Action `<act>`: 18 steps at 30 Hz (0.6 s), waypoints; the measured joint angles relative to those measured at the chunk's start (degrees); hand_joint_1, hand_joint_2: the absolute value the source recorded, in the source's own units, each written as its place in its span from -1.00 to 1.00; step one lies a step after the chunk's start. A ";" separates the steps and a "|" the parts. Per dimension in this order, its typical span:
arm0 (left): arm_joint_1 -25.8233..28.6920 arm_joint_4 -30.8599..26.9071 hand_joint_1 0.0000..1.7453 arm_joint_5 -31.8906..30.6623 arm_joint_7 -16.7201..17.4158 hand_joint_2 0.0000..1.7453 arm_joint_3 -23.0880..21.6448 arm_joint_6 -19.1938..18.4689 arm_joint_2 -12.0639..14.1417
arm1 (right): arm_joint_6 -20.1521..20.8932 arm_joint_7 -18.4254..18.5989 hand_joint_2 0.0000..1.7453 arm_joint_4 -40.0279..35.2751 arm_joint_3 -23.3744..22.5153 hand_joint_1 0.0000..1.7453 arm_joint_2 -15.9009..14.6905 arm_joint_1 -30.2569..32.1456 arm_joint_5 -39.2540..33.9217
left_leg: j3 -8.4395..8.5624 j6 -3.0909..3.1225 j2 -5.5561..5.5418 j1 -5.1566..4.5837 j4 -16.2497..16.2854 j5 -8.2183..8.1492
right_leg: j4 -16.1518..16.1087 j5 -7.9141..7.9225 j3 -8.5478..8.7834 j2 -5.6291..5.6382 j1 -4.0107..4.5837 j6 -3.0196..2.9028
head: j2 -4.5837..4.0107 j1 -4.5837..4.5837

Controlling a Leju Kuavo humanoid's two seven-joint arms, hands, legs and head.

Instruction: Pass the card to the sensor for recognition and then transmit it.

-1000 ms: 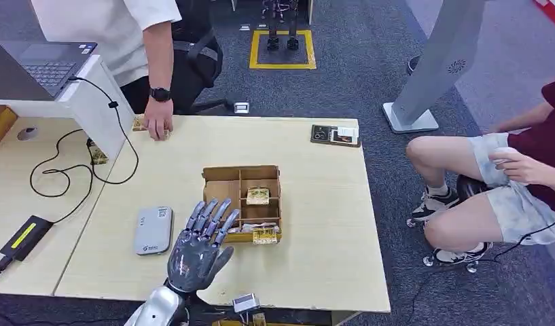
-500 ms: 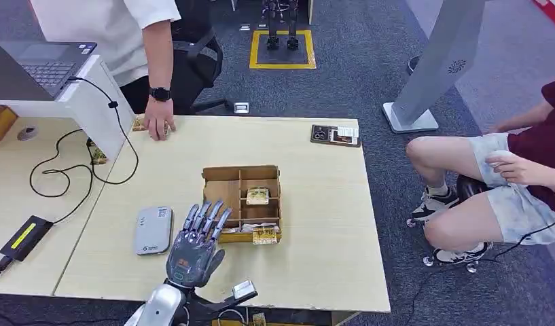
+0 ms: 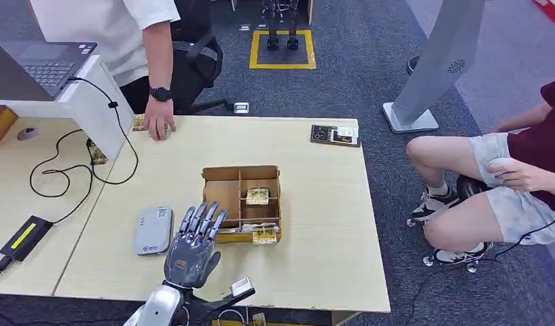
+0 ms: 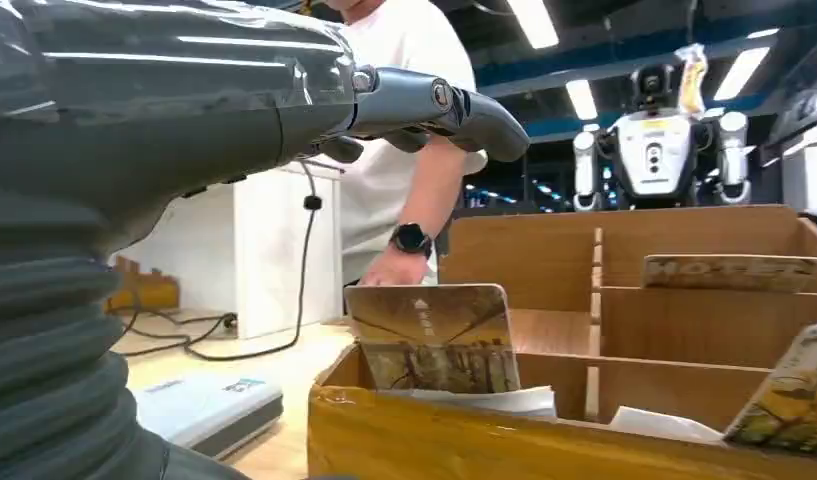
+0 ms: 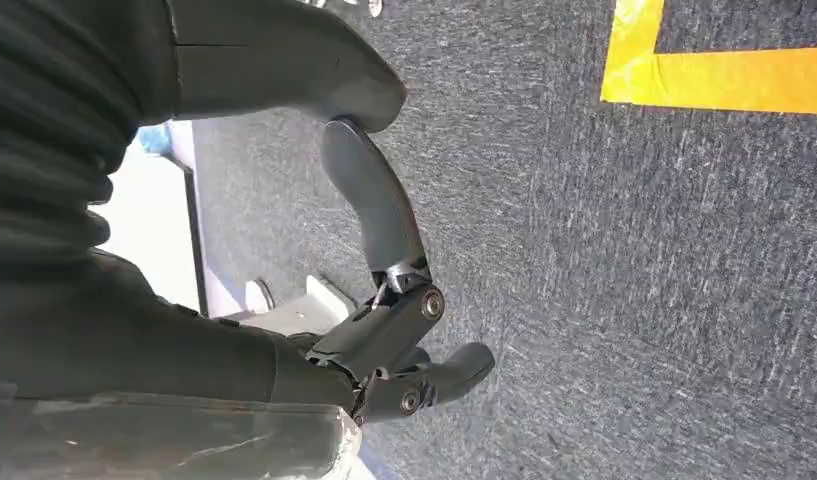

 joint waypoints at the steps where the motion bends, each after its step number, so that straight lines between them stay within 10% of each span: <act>1: 0.16 -0.11 -1.00 -0.07 0.20 1.00 0.00 0.04 0.00 | 0.24 0.07 1.00 -0.33 0.00 -1.00 0.09 0.05 0.00 | 0.00 0.00 0.00 0.00 0.00 0.00 | 0.00 0.00 0.00 0.00 0.00 0.00 | 0.00 0.00; 18: 3.52 -3.28 -1.00 -1.18 2.93 1.00 3.65 0.46 -1.62 | 2.47 0.92 1.00 -5.68 0.00 -1.00 2.84 0.98 0.02 | 0.00 0.00 0.00 0.00 0.00 0.00 | 0.00 0.00 0.01 -0.01 0.00 0.00 | 0.00 0.00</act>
